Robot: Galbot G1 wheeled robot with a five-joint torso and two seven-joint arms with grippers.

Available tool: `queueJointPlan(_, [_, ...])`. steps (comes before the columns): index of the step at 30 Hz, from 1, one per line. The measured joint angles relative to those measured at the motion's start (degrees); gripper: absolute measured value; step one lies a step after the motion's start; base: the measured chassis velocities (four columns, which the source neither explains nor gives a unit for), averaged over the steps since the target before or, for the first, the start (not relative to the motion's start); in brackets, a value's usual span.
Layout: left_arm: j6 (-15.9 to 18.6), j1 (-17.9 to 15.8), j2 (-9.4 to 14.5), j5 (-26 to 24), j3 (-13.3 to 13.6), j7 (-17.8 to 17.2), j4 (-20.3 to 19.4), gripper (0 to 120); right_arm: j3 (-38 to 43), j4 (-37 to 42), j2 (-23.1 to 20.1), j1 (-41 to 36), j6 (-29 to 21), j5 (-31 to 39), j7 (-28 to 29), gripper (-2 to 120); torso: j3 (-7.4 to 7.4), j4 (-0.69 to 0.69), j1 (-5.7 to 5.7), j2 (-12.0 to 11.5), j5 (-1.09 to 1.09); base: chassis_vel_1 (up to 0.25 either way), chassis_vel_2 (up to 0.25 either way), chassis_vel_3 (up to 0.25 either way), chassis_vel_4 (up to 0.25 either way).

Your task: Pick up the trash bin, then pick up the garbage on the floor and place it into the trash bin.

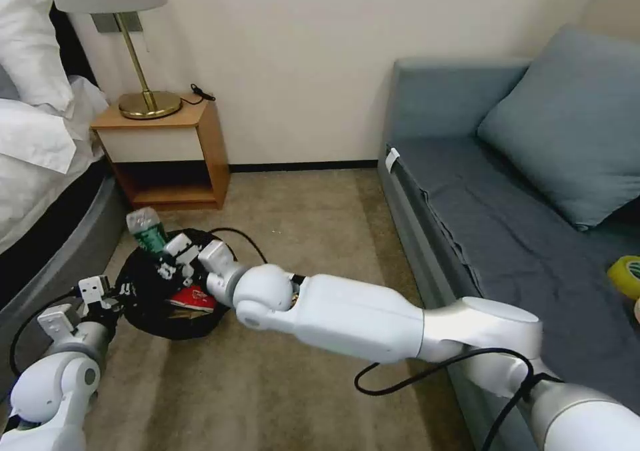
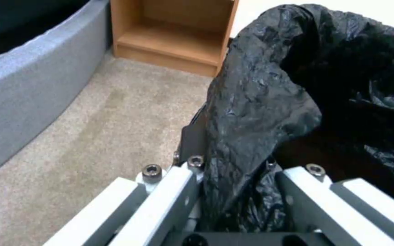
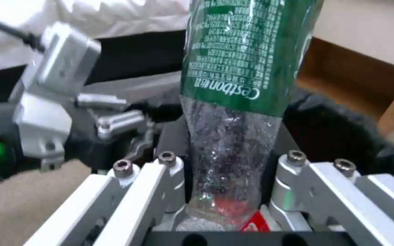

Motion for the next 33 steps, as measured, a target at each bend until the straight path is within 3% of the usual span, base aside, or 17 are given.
queueJointPlan(4, [0.0,0.1,0.3,-0.7,-0.1,0.0,-0.2,4,-0.7,-0.7,0.4,-0.2,-0.3,-0.1,0.2,34,0.00,0.00,0.00,0.0,0.00,0.000,0.000,0.000,0.000])
queueJointPlan(8, [0.0,0.1,1.0,-2.1,-0.3,0.1,-0.1,4,-1.3,-2.0,0.4,-1.4,-1.7,-0.8,2.0,52,0.00,-0.01,0.00,0.0,0.00,0.000,0.000,0.000,0.000])
queueJointPlan(10, [0.0,0.1,1.1,-2.2,-0.3,0.1,0.0,4,-1.4,-2.1,0.3,-1.4,-1.8,-0.8,2.1,54,0.00,0.00,0.00,0.0,0.00,0.000,0.000,0.000,0.000])
queueJointPlan(13, [-0.2,0.0,1.8,-3.1,-0.4,0.2,0.6,4,-2.2,-1.9,-0.7,-1.5,-2.2,-0.9,2.9,70,0.00,-0.01,0.00,0.0,0.00,0.000,0.000,0.000,0.000])
queueJointPlan(22, [-0.4,-1.3,2.9,-4.2,-0.2,0.5,2.1,4,-1.8,-1.5,-0.9,-0.1,-2.5,-0.9,5.0,99,0.00,0.00,0.00,0.0,0.00,0.000,0.000,0.000,0.000])
queueJointPlan(24, [-0.4,-1.3,2.9,-4.2,-0.2,0.5,2.2,4,-1.5,-1.3,-1.1,0.1,-2.5,-1.3,5.2,99,0.00,0.00,0.00,0.0,0.00,0.000,0.000,0.000,0.000])
queueJointPlan(27, [-0.9,-1.2,3.2,-4.3,-0.2,0.7,3.1,4,2.1,0.1,-3.7,2.8,-2.9,-7.7,4.9,100,0.00,-0.01,0.00,0.0,0.00,0.000,0.000,0.000,0.000])
queueJointPlan(33, [-1.1,-0.7,3.2,-4.4,-0.9,1.0,3.4,4,6.2,1.2,-5.6,4.3,-4.0,-10.9,5.6,100,0.00,-0.02,0.00,0.0,0.01,0.000,0.000,0.000,0.000])
